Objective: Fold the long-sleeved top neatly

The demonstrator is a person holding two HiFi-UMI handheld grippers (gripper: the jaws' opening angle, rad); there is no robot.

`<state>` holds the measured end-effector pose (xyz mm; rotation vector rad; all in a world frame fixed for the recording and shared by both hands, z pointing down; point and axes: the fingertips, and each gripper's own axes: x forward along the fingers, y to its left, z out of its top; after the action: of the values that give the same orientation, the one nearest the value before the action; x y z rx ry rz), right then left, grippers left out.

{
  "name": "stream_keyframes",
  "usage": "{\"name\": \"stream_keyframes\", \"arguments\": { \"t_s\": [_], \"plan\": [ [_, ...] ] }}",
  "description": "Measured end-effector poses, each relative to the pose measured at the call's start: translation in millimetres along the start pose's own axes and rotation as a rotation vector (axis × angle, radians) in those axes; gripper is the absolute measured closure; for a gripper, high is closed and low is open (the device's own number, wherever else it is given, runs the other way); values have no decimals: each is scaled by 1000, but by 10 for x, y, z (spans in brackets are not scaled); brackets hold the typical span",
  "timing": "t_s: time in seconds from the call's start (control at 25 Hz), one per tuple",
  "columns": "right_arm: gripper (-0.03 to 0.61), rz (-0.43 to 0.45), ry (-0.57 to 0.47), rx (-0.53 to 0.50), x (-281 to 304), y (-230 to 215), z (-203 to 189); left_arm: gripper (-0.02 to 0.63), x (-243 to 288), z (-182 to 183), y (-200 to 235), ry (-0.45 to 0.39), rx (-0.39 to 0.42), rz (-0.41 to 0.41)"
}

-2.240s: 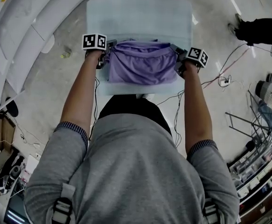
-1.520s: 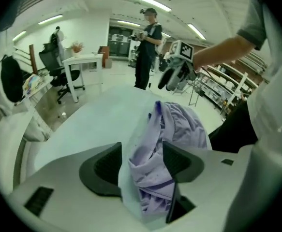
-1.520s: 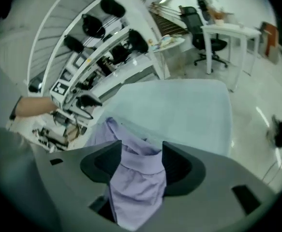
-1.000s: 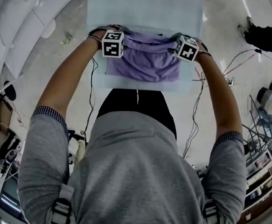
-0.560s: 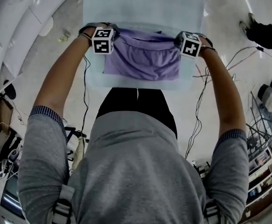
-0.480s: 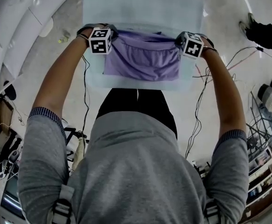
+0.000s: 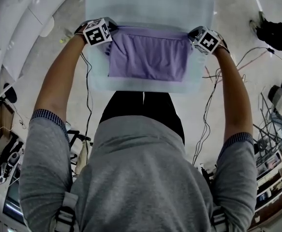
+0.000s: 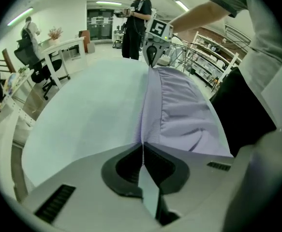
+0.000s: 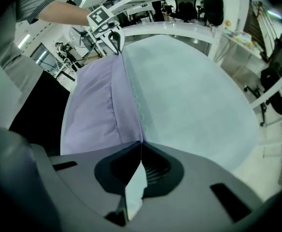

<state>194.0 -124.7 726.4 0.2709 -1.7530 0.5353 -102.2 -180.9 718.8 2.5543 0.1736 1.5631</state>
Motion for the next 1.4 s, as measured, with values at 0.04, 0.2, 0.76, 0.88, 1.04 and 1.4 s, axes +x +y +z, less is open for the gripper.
{"name": "stream_keyframes", "arguments": {
  "t_s": [0.04,0.2,0.76,0.88,1.04,1.4],
  "plan": [
    [565,-13,5,12,48,-15,-12,594,34,-7,28,-3,-24,6],
    [561,-46,19,53,170,8,-29,592,116,10,100,-28,-93,32],
    [256,-139,-227,434,-445,-139,-216,411,-485,48,119,-195,-434,183],
    [213,-151,-328,561,-673,-52,-288,389,-785,91,144,-292,-555,263],
    [179,-143,-501,723,-934,179,-277,372,-1203,389,24,-485,-690,345],
    [133,-127,-851,937,-1598,865,-10,324,-1435,1377,-796,-630,-612,366]
  ]
}}
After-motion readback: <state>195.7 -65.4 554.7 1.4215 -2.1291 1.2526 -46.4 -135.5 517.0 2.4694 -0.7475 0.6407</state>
